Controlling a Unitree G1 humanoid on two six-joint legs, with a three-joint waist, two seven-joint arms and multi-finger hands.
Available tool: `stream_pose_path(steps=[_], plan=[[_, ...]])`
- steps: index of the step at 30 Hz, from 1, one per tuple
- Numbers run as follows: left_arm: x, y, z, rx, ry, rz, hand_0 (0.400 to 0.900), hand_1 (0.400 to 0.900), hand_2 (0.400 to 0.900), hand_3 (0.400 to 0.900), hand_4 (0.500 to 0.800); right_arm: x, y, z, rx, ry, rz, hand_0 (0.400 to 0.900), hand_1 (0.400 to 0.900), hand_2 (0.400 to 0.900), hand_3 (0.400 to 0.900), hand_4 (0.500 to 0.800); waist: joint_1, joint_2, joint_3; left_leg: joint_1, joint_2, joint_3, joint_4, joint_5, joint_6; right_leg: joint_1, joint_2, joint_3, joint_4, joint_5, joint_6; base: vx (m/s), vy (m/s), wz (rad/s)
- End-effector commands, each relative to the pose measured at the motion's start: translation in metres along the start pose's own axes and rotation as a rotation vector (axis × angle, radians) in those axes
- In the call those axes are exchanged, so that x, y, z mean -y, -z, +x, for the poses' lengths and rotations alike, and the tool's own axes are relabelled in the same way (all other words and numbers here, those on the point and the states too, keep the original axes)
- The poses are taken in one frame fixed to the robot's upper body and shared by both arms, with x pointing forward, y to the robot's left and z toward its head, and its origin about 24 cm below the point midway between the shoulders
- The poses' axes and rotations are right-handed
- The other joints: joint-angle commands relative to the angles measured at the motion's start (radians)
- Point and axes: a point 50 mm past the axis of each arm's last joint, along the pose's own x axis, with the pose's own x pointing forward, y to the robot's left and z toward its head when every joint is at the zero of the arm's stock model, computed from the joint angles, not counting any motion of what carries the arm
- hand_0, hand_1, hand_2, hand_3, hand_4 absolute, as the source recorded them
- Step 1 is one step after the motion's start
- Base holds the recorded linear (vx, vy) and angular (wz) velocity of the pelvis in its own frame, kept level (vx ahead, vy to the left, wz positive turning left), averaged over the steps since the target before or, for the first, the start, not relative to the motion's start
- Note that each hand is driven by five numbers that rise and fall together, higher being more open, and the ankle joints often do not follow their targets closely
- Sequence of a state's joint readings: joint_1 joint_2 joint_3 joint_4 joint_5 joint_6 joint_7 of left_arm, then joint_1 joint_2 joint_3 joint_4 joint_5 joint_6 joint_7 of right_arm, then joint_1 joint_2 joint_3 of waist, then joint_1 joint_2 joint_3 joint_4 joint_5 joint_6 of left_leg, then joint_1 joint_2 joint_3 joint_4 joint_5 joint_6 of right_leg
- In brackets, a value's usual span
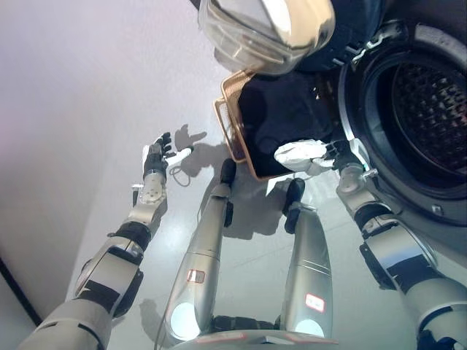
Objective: Put the clothes in the basket into the washing machine.
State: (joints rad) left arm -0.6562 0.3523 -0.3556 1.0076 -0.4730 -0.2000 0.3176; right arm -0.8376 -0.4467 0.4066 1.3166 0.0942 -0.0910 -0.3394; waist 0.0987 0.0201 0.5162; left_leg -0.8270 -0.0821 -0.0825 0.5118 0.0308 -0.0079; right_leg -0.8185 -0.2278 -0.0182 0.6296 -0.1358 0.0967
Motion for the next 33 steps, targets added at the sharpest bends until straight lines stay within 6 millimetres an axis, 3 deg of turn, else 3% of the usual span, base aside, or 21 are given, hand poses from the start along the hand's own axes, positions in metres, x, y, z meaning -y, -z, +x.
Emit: stream_pose_path(steps=[1, 9, 19, 24, 28, 32, 33], plan=[[-0.023, 0.017, -0.002, -0.043, -0.099, -0.026, 0.900, 0.900, 0.900, 0.900, 0.800, 0.005, 0.013, -0.004, -0.002, 0.040, 0.184, 0.400, 0.400, 0.400, 0.400, 0.500, -0.018, -0.013, -0.080, 0.035, 0.025, -0.034, -0.051, -0.019, -0.046, 0.163, -0.022, 0.010, -0.158, 0.110, 0.042, 0.12, -0.025, -0.12], [-0.044, 0.053, -0.014, -0.164, -0.147, 0.023, 0.900, 0.900, 0.900, 0.900, 0.800, -0.025, 0.054, -0.026, -0.161, 0.002, 0.608, 0.400, 0.400, 0.400, 0.400, 0.500, -0.046, -0.051, -0.139, 0.253, 0.056, -0.033, -0.219, 0.019, -0.056, 0.396, -0.006, -0.004, -0.387, 0.189, 0.059, 0.12, -0.022, -0.11], [-0.050, 0.077, -0.028, -0.227, -0.170, -0.024, 0.900, 0.900, 0.900, 0.900, 0.800, -0.011, 0.084, -0.032, -0.277, 0.207, 1.318, 0.400, 0.400, 0.400, 0.400, 0.500, -0.061, -0.059, -0.202, 0.380, 0.077, -0.020, -0.281, 0.011, -0.063, 0.510, -0.004, 0.003, -0.486, 0.215, 0.068, 0.06, -0.013, -0.09], [-0.049, 0.081, -0.030, -0.243, -0.168, -0.040, 0.900, 0.900, 0.900, 0.900, 0.800, 0.010, 0.088, -0.027, -0.271, 0.317, 1.467, 0.400, 0.400, 0.400, 0.400, 0.500, -0.064, -0.048, -0.211, 0.389, 0.075, -0.018, -0.272, 0.001, -0.062, 0.519, -0.004, 0.005, -0.480, 0.207, 0.067, 0.00, 0.000, 0.00], [-0.045, 0.077, -0.028, -0.226, -0.155, -0.054, 0.900, 0.900, 0.900, 0.900, 0.800, 0.045, 0.089, -0.018, -0.239, 0.443, 1.554, 0.400, 0.400, 0.400, 0.400, 0.500, -0.062, -0.035, -0.212, 0.381, 0.072, -0.017, -0.272, 0.001, -0.063, 0.514, -0.006, 0.005, -0.483, 0.208, 0.067, -0.02, -0.017, 0.05], [-0.043, 0.072, -0.027, -0.203, -0.141, -0.057, 0.900, 0.900, 0.900, 0.900, 0.800, 0.077, 0.077, -0.009, -0.183, 0.491, 1.549, 0.400, 0.400, 0.400, 0.400, 0.500, -0.057, -0.024, -0.210, 0.371, 0.071, -0.016, -0.274, 0.007, -0.063, 0.502, -0.008, 0.008, -0.486, 0.214, 0.068, -0.01, -0.005, 0.02], [-0.043, 0.072, -0.027, -0.202, -0.137, -0.059, 0.900, 0.900, 0.900, 0.900, 0.800, 0.084, 0.076, -0.007, -0.172, 0.505, 1.565, 0.578, 0.578, 0.578, 0.578, 0.607, -0.055, -0.022, -0.209, 0.369, 0.071, -0.016, -0.278, 0.008, -0.064, 0.500, -0.007, 0.009, -0.488, 0.215, 0.069, 0.00, 0.000, 0.00]])
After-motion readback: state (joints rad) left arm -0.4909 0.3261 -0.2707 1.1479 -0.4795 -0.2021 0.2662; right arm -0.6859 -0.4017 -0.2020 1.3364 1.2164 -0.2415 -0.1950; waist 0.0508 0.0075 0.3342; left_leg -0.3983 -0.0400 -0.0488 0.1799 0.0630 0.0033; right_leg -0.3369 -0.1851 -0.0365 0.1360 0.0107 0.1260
